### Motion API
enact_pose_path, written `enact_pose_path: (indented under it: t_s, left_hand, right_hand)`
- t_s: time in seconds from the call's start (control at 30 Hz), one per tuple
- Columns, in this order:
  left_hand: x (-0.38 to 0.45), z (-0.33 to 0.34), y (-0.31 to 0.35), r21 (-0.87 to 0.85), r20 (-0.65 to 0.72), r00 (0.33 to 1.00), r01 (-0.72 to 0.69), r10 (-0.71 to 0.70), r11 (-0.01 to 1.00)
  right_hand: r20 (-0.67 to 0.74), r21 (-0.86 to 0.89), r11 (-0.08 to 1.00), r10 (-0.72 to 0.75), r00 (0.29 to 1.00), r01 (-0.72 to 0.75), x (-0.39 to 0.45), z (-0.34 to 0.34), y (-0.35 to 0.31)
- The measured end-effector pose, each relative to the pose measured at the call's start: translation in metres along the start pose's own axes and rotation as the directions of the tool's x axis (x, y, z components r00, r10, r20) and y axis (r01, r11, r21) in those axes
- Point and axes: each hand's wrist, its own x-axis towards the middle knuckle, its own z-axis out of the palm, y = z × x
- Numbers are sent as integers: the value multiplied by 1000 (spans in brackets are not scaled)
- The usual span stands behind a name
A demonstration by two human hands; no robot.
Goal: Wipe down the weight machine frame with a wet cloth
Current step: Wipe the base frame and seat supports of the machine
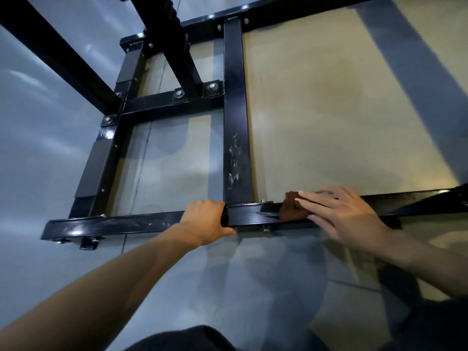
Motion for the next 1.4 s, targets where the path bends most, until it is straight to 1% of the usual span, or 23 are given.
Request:
enact_pose_path:
  t_s: [0.1, 0.17, 0.27, 0.37, 0.43, 0.53, 0.57, 0.6, 0.7, 0.77, 0.8, 0.83, 0.87, 0.9, 0.93, 0.97, 1.03, 1.07, 1.1, 1.13, 1.2, 1.27, 1.4]
  left_hand:
    - [1, 0, 0, -28, -11, 1000, -17, 17, 999]
    - [3, -5, 3, 26, 9, 1000, -13, 13, 1000]
    - [5, -19, 16, 136, 86, 996, -14, 3, 991]
    - [2, -28, 23, 199, 165, 986, -28, -5, 980]
    - [-6, -32, 24, 282, 210, 978, -51, -9, 958]
    - [-26, -45, 23, 420, 224, 974, -72, -26, 905]
    - [-32, -52, 23, 410, 220, 974, -45, -51, 911]
    - [-38, -57, 23, 354, 213, 972, 17, -99, 935]
    - [-49, -65, 29, 139, 189, 966, 153, -178, 978]
    - [-56, -67, 37, -1, 215, 938, 278, -271, 961]
    - [-55, -64, 40, -105, 246, 914, 355, -322, 929]
    - [-54, -60, 45, -215, 270, 884, 442, -382, 871]
    - [-52, -53, 50, -351, 311, 831, 552, -462, 757]
    - [-50, -48, 56, -502, 371, 767, 640, -524, 581]
    - [-49, -41, 63, -639, 456, 697, 689, -554, 342]
    - [-48, -36, 70, -727, 527, 648, 679, -550, 103]
    - [-47, -23, 86, -769, 632, 581, 555, -514, -318]
    - [-46, -18, 92, -743, 669, 557, 474, -493, -473]
    - [-45, -15, 95, -706, 699, 529, 402, -482, -583]
    - [-41, -11, 97, -671, 720, 503, 331, -478, -663]
    - [-30, 1, 94, -621, 731, 474, 166, -490, -766]
    - [-19, 8, 91, -600, 713, 476, 34, -515, -799]
    - [-17, 17, 92, -528, 723, 461, -110, -514, -842]
  right_hand:
    - [95, 30, 996, -84, 992, 81, -6, -7, 19]
    - [160, 42, 989, -144, 977, 139, -2, -4, 23]
    - [231, 80, 976, -216, 949, 203, 8, -2, 20]
    - [296, 151, 971, -222, 929, 184, 23, 1, 3]
    - [340, 184, 969, -222, 914, 167, 33, 9, -9]
    - [369, 209, 963, -237, 899, 168, 41, 13, -14]
    - [378, 216, 963, -233, 896, 159, 40, 11, -13]
    - [378, 223, 963, -227, 897, 150, 37, 9, -11]
    - [337, 236, 969, -155, 929, 76, 24, 4, -4]
    - [296, 226, 972, -127, 947, 60, 20, 3, -6]
    - [273, 222, 973, -130, 953, 70, 22, 5, -7]
    - [253, 224, 970, -148, 956, 91, 28, 8, -10]
    - [243, 223, 968, -173, 954, 118, 36, 11, -15]
    - [246, 217, 966, -193, 950, 140, 45, 15, -23]
    - [251, 224, 962, -213, 944, 157, 54, 20, -31]
    - [268, 234, 961, -211, 940, 149, 62, 23, -39]
    - [316, 231, 965, -196, 928, 126, 70, 24, -51]
    - [328, 229, 965, -203, 923, 130, 70, 24, -53]
    - [347, 236, 962, -212, 914, 134, 73, 23, -53]
    - [360, 248, 959, -226, 905, 141, 74, 22, -49]
    - [379, 264, 956, -225, 897, 129, 73, 20, -46]
    - [368, 271, 955, -221, 903, 123, 74, 21, -45]
    - [388, 368, 921, -275, 879, 126, 73, 17, -36]
